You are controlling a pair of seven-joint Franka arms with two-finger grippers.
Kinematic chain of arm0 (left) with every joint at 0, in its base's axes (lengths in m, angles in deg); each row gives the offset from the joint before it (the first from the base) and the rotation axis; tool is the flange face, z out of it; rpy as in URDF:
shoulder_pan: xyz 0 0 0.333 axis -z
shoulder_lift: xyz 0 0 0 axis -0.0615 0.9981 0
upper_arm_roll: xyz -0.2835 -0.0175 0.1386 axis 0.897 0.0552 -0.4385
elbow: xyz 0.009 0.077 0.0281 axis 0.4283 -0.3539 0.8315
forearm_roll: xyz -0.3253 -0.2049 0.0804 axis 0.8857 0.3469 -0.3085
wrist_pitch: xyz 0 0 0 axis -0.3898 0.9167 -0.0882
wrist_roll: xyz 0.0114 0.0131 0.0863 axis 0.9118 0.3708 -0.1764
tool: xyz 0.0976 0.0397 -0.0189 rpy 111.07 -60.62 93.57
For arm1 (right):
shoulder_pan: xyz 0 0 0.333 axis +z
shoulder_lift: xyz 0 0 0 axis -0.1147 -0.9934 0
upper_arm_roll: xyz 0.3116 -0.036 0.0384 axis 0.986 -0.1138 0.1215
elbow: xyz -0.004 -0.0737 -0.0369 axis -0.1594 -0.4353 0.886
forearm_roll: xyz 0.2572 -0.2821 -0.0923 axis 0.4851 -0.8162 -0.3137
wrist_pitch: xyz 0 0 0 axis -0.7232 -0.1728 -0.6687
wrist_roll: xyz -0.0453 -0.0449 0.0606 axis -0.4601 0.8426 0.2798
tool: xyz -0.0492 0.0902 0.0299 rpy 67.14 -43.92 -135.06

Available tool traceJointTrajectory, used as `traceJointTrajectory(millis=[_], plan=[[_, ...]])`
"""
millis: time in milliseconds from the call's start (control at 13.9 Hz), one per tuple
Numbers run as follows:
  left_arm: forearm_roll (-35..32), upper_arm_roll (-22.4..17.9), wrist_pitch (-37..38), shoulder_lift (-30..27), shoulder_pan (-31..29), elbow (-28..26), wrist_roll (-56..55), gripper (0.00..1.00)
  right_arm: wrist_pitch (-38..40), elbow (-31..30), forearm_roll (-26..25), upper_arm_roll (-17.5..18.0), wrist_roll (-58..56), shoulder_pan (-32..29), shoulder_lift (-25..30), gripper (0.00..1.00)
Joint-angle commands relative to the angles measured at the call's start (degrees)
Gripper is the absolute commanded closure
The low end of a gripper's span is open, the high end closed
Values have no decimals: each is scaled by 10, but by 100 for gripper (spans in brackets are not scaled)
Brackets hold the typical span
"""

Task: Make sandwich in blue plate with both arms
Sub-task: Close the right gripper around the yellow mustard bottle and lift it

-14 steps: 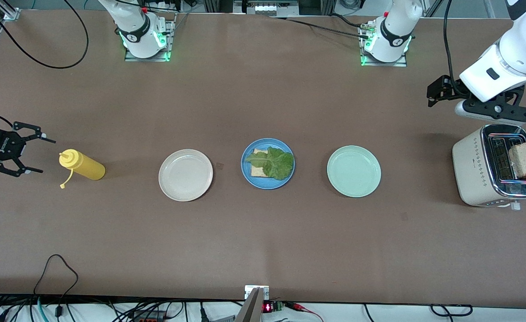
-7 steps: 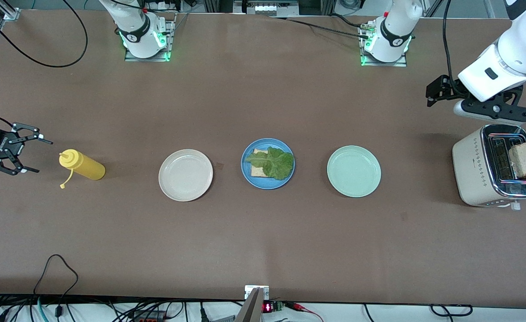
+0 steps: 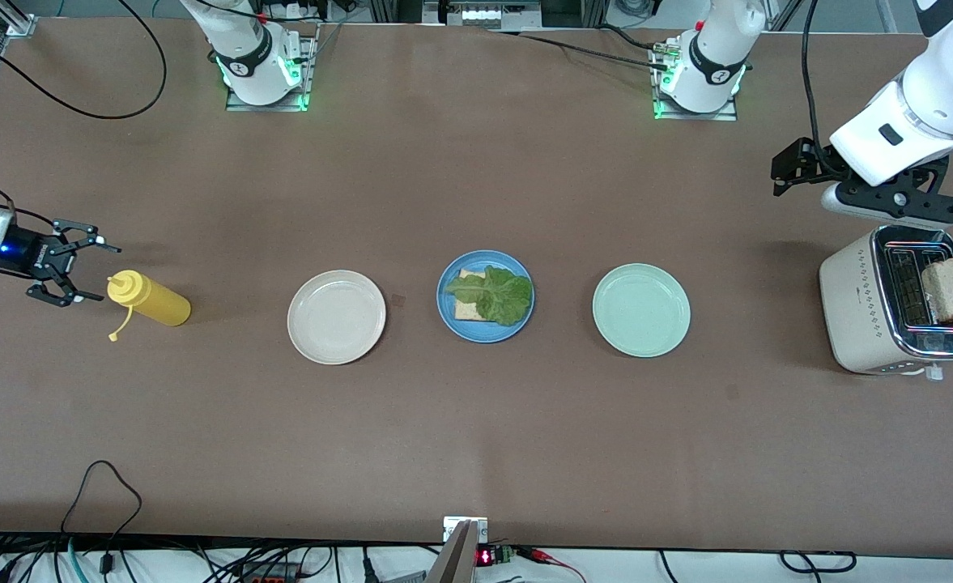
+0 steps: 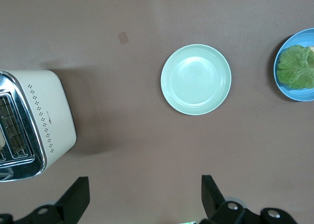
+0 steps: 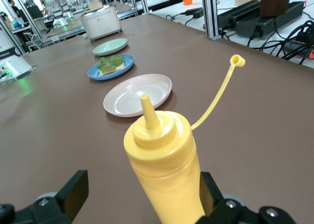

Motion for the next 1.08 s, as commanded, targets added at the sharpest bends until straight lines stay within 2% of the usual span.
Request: traceJointTrajectory(millis=[0,216,359,503,1006], plan=[[6,0,8,12,1,22,-2,0,0,-6,31,10,-27,-12,-9,0],[4,0,6,15,-3,23,-2,0,-2,-6,55,11,-62,-12,-30,0],[5,-1,7,32,-4,48,-2,0,-7,-8,83,11,-141,-11,-42,0],[4,-1,8,47,-5,66,-1,0,-8,-12,87,11,-145,-10,-51,0],[6,-1,12,48,-1,72,-3,0,-8,-13,98,15,-142,-9,-75,0]])
